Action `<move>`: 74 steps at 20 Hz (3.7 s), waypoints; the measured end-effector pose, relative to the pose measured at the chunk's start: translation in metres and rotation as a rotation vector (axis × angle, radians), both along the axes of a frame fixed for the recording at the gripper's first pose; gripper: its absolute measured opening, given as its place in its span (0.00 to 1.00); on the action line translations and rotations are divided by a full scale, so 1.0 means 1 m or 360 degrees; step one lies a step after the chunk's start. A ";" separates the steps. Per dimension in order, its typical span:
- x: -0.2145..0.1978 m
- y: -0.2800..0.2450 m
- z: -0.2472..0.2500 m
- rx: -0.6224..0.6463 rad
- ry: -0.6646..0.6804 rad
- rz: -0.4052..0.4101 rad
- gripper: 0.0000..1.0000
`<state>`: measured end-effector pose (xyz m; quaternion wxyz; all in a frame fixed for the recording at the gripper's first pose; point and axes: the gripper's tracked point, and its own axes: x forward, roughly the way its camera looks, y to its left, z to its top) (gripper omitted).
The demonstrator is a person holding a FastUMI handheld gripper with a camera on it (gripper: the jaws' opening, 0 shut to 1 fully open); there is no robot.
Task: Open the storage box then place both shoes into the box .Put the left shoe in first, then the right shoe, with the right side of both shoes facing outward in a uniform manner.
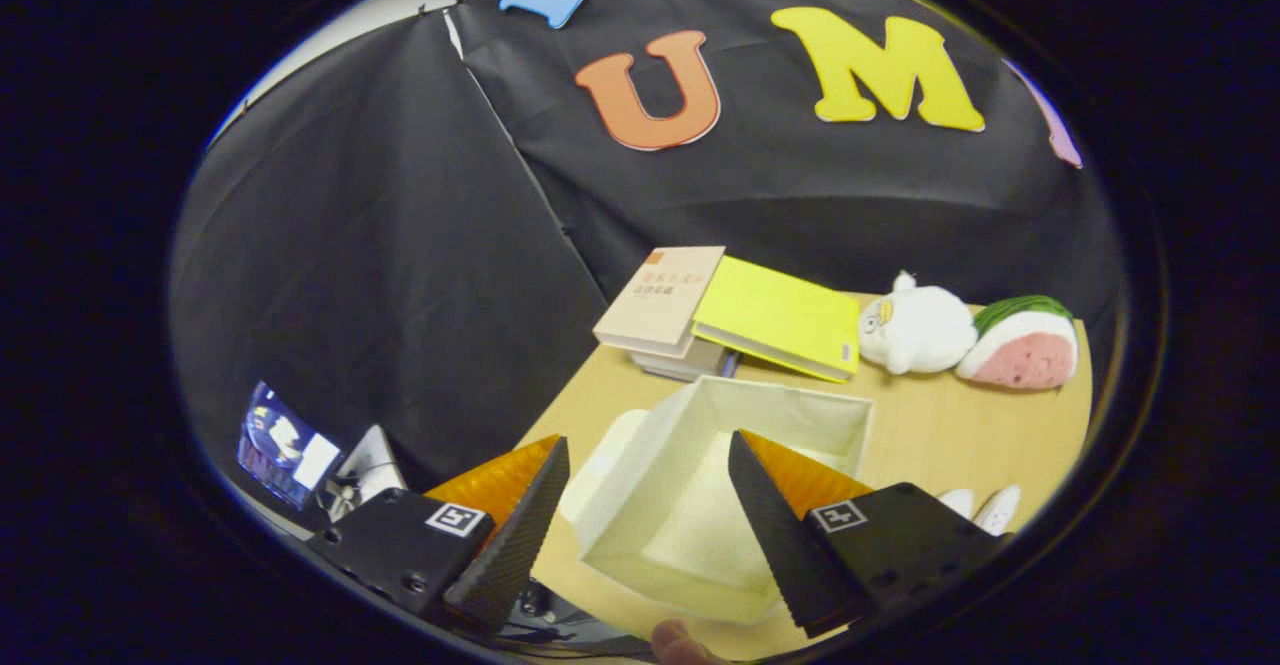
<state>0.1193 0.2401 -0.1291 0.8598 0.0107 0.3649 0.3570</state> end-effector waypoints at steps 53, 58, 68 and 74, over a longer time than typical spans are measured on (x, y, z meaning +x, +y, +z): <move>-0.008 -0.279 -0.264 -0.0552 0.0898 -0.0466 0.07; -0.011 -0.265 -0.228 -0.0439 0.0840 -0.0569 0.07; -0.001 -0.230 -0.112 -0.0263 0.0531 -0.0730 0.06; -0.010 -0.174 -0.055 -0.0197 0.0380 -0.0699 0.06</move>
